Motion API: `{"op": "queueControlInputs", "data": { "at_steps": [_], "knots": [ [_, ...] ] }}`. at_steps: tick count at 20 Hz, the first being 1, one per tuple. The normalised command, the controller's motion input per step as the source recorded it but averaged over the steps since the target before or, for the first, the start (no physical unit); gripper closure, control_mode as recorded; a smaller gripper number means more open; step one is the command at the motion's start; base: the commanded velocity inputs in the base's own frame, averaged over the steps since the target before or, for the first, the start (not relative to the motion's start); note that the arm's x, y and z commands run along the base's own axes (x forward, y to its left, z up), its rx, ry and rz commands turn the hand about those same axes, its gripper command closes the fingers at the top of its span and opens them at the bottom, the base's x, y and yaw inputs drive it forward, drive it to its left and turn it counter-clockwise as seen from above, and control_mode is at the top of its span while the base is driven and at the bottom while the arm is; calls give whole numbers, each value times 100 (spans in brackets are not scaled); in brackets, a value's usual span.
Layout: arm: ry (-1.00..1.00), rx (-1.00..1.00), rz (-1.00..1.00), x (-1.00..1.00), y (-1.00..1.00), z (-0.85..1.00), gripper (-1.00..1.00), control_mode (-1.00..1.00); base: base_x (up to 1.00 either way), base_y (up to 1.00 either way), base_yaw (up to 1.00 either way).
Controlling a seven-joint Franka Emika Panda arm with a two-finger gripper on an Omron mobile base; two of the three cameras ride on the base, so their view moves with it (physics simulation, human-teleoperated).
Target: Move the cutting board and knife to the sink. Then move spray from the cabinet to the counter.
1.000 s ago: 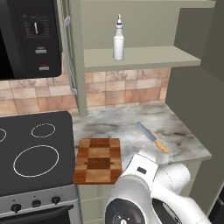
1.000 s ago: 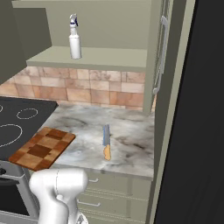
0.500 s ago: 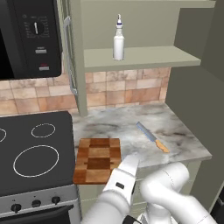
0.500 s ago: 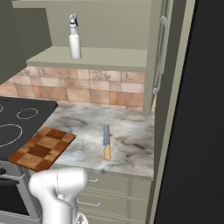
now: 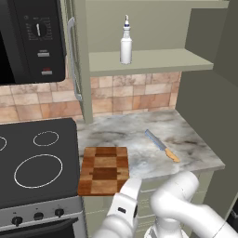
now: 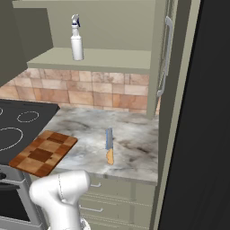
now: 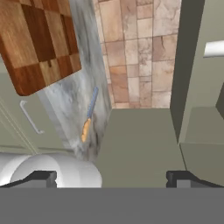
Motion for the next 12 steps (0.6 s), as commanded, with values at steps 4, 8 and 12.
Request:
{"op": "queueControlInputs", "data": {
  "at_steps": [4,8,12],
  "knots": [
    [0,-5,0,21,-4,-31,-100,-100,0,0,0],
    [-6,-5,0,34,0,-27,-100,-100,0,0,0],
    [-8,-5,0,37,0,-27,-100,-100,0,0,0]
  ]
}}
